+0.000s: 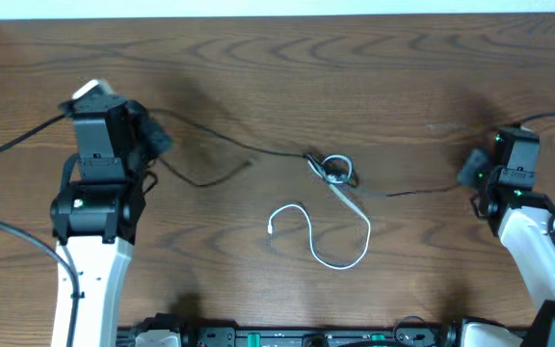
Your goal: Untangle cables
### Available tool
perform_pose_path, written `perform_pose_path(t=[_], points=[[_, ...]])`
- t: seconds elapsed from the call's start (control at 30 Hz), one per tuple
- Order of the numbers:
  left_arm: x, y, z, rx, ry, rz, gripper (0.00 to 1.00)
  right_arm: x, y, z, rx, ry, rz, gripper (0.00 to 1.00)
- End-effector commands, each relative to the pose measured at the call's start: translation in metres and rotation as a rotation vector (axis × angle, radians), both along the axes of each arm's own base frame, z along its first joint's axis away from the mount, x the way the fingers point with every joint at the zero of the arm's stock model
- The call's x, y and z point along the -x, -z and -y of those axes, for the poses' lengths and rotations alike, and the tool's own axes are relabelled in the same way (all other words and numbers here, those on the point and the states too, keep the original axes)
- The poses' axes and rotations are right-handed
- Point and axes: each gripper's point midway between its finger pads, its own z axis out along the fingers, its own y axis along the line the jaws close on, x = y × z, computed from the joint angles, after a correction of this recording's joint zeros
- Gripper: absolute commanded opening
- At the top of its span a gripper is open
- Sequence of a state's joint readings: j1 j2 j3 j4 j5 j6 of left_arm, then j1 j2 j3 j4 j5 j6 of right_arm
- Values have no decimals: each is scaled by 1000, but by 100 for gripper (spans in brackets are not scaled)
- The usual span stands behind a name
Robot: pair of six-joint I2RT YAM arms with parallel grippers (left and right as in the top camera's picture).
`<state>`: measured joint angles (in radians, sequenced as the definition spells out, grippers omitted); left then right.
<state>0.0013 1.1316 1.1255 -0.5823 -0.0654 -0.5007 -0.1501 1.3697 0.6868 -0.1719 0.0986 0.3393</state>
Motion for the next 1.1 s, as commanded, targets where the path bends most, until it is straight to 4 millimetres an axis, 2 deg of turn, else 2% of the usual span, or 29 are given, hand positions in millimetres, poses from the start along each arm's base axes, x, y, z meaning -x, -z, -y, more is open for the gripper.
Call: perform_pose_path(t=[0.0,0.03,0.1,0.13,0.2,0.23,0.27,0.3,0.33,0.37,0.4,0.53,0.63,0.83,0.97,1.07], points=[[-7,14,74,193,309,-55,8,-15,-20,-87,-249,-369,109,1],[-4,27,83,184,346,-105,8,-14,-23,-103,-277,-423,115,1],[0,44,94,165,391,-172,8,-11,-22,-121,-273,-487,104,1],[1,50,97,160,405,-197,13,-9,-21,-128,-267,-516,96,3],[4,60,103,159,421,-240,53,-5,-20,-144,-257,-573,86,30],[4,65,106,159,428,-257,66,-3,-20,-151,-249,-603,84,38],[5,69,108,160,434,-270,71,-2,-20,-158,-246,-626,82,39],[5,73,111,159,442,-284,73,1,-19,-168,-244,-658,79,45],[5,75,114,159,449,-291,75,2,-19,-172,-244,-669,77,51],[5,79,120,157,463,-304,75,5,-19,-182,-245,-696,74,64],[6,82,126,155,480,-312,75,7,-19,-187,-244,-711,70,66],[2,92,152,133,561,-318,75,12,-18,-201,-246,-752,65,64],[-8,107,183,111,644,-308,75,16,-17,-209,-243,-775,58,61],[-34,141,231,91,742,-263,75,17,-10,-201,-202,-737,25,61],[-42,168,252,86,778,-264,75,18,-6,-197,-186,-717,6,62],[-43,191,261,82,791,-295,75,19,-4,-197,-188,-716,-3,62]])
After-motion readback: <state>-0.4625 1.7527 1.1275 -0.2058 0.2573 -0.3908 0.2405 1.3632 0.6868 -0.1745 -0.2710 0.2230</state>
